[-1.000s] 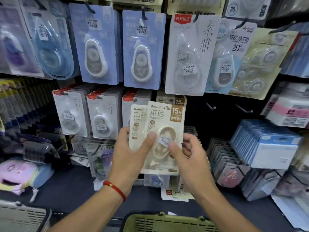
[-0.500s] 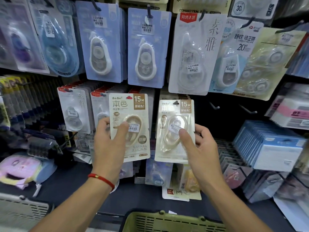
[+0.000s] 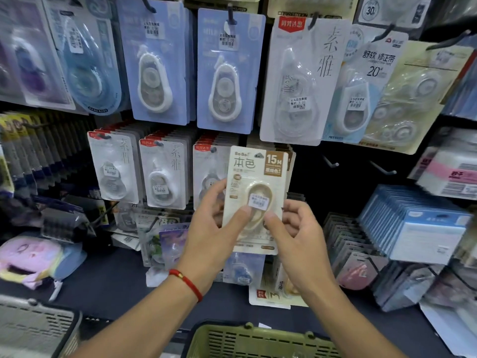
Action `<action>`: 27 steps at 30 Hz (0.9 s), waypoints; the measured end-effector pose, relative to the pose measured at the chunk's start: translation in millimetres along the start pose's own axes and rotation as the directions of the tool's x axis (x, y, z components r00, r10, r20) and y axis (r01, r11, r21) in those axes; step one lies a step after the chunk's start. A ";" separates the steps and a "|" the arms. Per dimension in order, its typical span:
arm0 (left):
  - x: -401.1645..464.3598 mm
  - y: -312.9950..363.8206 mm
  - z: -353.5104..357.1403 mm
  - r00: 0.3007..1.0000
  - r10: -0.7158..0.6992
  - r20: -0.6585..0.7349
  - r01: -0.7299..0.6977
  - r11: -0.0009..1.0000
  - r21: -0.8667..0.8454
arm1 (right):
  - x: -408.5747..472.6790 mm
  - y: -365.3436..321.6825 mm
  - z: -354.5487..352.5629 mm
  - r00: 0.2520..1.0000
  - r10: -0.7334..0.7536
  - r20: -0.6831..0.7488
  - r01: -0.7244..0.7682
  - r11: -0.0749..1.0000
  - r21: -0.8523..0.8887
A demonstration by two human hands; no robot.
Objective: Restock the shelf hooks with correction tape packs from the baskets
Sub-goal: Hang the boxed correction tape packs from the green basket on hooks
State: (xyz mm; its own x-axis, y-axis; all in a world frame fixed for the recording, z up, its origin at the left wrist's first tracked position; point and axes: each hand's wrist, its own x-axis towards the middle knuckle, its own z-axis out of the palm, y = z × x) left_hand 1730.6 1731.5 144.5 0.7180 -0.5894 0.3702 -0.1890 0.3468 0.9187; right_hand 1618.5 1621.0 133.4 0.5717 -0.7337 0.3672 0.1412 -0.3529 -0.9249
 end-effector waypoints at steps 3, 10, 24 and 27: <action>-1.7 -1.6 4.1 0.991 -0.019 0.131 0.012 0.999 0.053 | 1.3 -0.7 -6.2 0.998 0.006 -0.068 -0.003 0.999 0.048; -4.6 -7.2 11.3 0.993 -0.065 0.101 0.050 0.988 0.150 | 7.1 0.0 -16.7 0.991 0.025 -0.133 -0.011 0.994 0.106; 8.0 -32.7 3.0 0.952 0.080 0.296 -0.268 0.685 0.677 | 10.5 21.1 -25.0 0.846 -0.149 0.513 0.528 0.371 -0.764; 9.3 -36.1 2.0 0.935 0.014 0.353 -0.268 0.681 0.682 | 11.6 23.6 -33.7 0.854 -0.032 0.518 0.498 0.335 -0.800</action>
State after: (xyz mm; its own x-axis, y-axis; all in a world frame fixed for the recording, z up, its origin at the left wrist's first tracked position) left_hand 1742.8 1712.0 115.0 0.4324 -0.8043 0.4076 -0.7774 -0.1035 0.6205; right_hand 1601.2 1584.6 119.2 0.9031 -0.3147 0.2924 -0.3147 -0.9480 -0.0484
